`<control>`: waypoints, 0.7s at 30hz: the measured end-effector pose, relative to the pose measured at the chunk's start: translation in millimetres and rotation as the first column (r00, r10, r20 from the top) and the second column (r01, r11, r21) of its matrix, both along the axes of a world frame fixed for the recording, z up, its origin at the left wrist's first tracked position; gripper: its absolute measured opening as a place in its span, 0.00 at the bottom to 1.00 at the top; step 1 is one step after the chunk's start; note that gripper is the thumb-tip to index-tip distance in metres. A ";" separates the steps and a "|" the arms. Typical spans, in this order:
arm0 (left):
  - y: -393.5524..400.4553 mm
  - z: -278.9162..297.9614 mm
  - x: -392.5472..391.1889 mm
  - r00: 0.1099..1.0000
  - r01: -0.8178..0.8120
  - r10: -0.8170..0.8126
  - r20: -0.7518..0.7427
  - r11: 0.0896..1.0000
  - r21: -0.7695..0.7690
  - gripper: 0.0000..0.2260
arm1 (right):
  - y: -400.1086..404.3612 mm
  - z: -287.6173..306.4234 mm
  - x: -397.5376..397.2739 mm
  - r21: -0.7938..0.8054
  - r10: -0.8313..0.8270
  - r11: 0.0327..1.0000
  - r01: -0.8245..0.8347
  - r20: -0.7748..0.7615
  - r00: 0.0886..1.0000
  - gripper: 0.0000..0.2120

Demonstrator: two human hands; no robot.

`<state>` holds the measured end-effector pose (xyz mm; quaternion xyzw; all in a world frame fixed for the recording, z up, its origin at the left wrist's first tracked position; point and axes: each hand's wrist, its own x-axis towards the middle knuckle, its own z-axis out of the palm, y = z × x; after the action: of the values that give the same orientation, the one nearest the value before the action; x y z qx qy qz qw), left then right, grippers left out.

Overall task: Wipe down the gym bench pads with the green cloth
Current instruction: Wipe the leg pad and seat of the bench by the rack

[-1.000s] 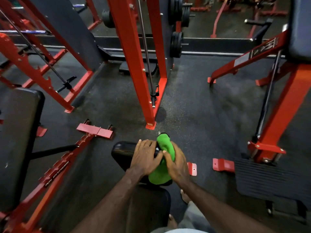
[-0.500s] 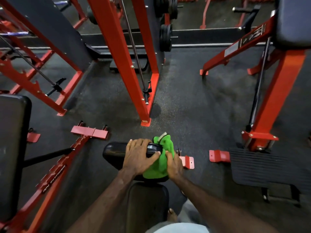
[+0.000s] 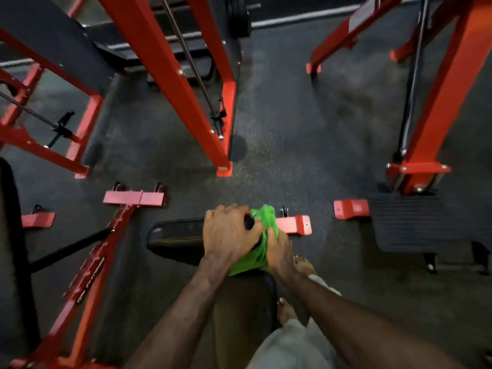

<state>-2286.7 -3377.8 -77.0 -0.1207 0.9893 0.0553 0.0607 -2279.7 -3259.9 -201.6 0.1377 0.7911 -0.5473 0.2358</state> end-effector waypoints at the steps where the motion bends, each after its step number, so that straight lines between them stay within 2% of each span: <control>1: 1.6 -2.8 2.6 1.000 0.013 -0.014 -0.020 1.000 -0.026 0.18 | 1.1 3.3 -2.0 -0.029 -0.018 0.999 0.017 -0.048 0.999 0.26; 2: 3.2 -0.1 6.1 0.998 0.014 -0.016 -0.065 0.999 -0.042 0.17 | 1.2 11.1 -3.5 -0.089 -0.053 0.995 0.042 -0.122 0.991 0.27; 4: 7.5 -5.4 10.2 0.986 0.000 -0.004 -0.168 1.000 -0.028 0.14 | -2.1 10.9 -0.4 -0.211 -0.135 0.974 0.085 -0.236 0.962 0.23; 6: 8.6 -13.0 12.5 0.970 -0.011 0.012 -0.244 1.000 0.007 0.12 | -4.9 -8.8 9.9 -0.225 -0.152 0.970 0.092 -0.267 0.952 0.19; 8: 8.1 -15.8 14.7 0.963 -0.001 0.008 -0.270 1.000 0.026 0.11 | -3.4 -35.2 18.1 -0.124 -0.123 0.987 0.103 -0.168 0.978 0.18; 10: 7.4 -14.4 16.6 0.962 0.007 0.002 -0.274 1.000 0.029 0.11 | -0.5 -57.2 15.0 -0.028 -0.076 0.997 0.077 0.006 0.997 0.22; 12: 6.7 -13.6 17.5 0.959 0.006 -0.001 -0.282 1.000 0.019 0.11 | 0.5 -61.3 4.0 -0.011 -0.043 0.999 0.044 0.069 0.997 0.22; 14: 7.0 -15.7 17.7 0.953 0.017 -0.011 -0.303 1.000 0.015 0.11 | -3.7 -56.2 -0.8 -0.165 -0.150 0.976 0.139 -0.056 0.987 0.21; 16: 7.6 -17.4 17.2 0.942 0.016 -0.007 -0.334 1.000 0.026 0.10 | -8.4 -57.4 6.1 -0.325 -0.227 0.931 0.163 -0.172 0.958 0.18; 18: 8.9 -19.8 16.5 0.937 0.006 0.004 -0.349 1.000 0.029 0.10 | -7.2 -75.8 17.1 -0.256 -0.214 0.952 0.167 -0.165 0.963 0.21; 20: 9.3 -18.8 16.3 0.935 0.007 0.005 -0.356 0.999 0.033 0.10 | 1.0 -100.1 20.5 -0.095 -0.088 0.992 0.084 -0.033 0.996 0.30; 21: 9.5 -18.4 16.0 0.932 0.010 0.004 -0.362 0.999 0.036 0.10 | 5.9 -105.5 16.6 -0.025 -0.016 1.000 0.017 0.074 0.997 0.30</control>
<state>-2270.7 -3368.3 -95.4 -0.1058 0.9825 0.0951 -0.1200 -2263.1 -3254.0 -307.1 0.1613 0.7735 -0.5541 0.2621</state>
